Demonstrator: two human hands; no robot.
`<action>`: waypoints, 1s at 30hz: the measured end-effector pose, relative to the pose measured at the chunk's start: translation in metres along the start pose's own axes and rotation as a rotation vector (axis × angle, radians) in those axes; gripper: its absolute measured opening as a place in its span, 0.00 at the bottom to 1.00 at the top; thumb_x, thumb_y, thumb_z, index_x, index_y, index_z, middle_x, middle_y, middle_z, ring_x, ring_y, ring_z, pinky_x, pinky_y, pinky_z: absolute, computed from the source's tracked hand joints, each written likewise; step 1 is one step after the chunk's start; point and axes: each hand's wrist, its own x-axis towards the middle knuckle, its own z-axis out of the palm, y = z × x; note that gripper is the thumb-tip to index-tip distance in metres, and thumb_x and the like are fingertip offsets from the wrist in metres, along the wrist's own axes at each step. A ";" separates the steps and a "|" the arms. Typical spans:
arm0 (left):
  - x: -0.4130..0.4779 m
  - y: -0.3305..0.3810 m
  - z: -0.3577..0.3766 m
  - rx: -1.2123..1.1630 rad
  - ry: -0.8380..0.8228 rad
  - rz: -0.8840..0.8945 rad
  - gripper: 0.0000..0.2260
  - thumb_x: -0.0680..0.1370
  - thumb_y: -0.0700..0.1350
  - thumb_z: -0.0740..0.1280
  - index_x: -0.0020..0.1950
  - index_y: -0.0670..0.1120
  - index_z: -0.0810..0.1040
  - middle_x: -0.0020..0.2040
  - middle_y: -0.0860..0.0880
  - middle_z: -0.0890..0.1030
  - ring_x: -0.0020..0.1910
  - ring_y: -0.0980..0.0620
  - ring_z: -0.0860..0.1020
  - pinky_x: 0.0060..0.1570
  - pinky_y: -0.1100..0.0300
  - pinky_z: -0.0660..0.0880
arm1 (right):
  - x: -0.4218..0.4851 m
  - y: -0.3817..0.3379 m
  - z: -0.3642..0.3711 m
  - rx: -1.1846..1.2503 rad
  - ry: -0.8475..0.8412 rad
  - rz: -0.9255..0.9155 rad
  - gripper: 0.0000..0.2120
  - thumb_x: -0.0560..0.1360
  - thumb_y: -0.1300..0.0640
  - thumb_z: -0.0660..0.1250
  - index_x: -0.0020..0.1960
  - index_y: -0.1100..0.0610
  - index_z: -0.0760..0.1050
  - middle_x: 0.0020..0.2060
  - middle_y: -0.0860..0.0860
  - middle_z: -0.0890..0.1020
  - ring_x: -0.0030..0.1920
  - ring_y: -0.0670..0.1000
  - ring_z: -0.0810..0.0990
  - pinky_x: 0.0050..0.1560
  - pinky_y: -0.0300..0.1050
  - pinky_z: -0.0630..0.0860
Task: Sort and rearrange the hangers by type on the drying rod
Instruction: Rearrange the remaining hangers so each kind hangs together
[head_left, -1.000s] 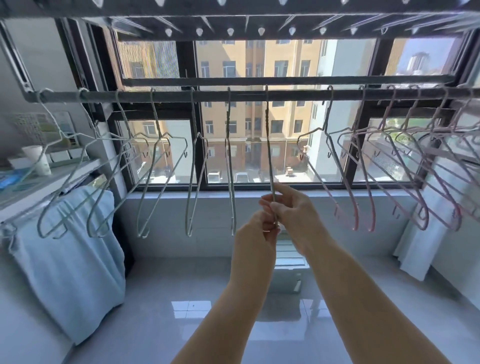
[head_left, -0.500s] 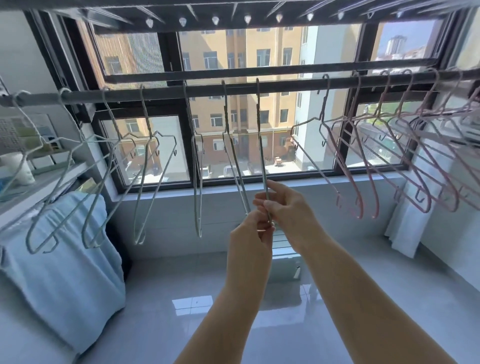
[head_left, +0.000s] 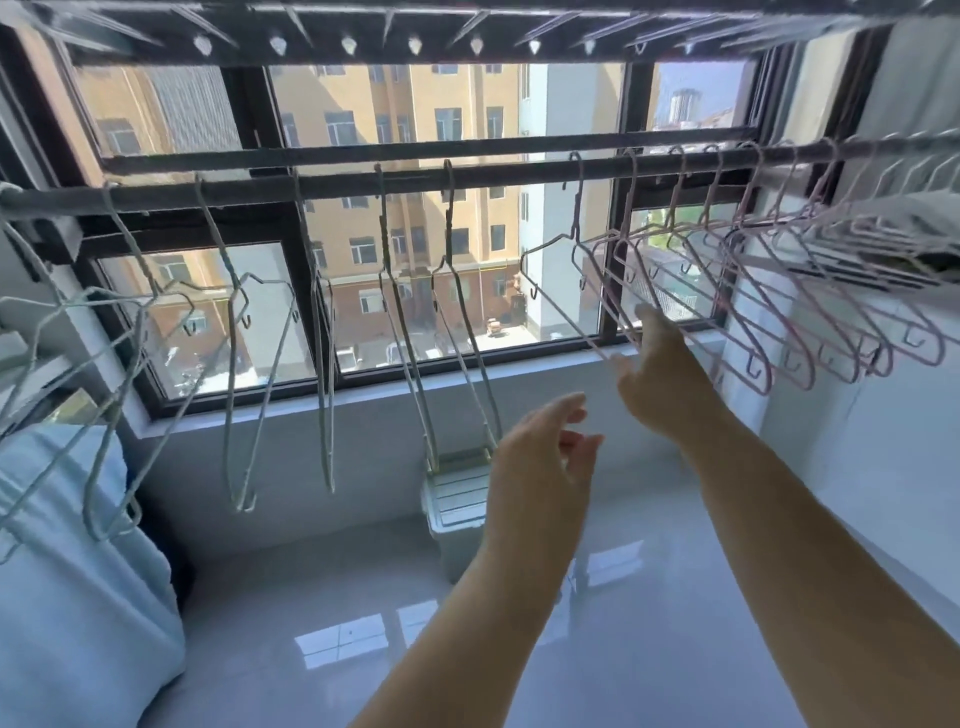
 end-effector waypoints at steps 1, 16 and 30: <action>0.005 0.002 0.008 0.010 -0.055 -0.023 0.17 0.75 0.42 0.67 0.64 0.48 0.73 0.56 0.52 0.80 0.48 0.59 0.79 0.55 0.65 0.74 | 0.007 0.003 0.001 -0.018 -0.044 0.029 0.26 0.77 0.61 0.59 0.72 0.63 0.54 0.71 0.60 0.63 0.71 0.58 0.62 0.69 0.48 0.59; 0.047 -0.004 0.079 -0.048 0.057 -0.196 0.07 0.69 0.36 0.64 0.42 0.43 0.80 0.39 0.47 0.84 0.39 0.48 0.81 0.41 0.57 0.76 | 0.046 0.033 0.030 0.590 -0.187 0.057 0.18 0.77 0.67 0.53 0.64 0.57 0.71 0.30 0.48 0.73 0.26 0.42 0.70 0.26 0.32 0.69; 0.030 -0.011 0.071 -0.041 0.201 -0.246 0.07 0.71 0.35 0.67 0.39 0.46 0.81 0.36 0.51 0.83 0.37 0.53 0.80 0.42 0.56 0.77 | 0.028 0.017 0.034 0.896 -0.364 0.094 0.21 0.78 0.68 0.54 0.70 0.56 0.63 0.34 0.52 0.74 0.31 0.46 0.74 0.29 0.29 0.74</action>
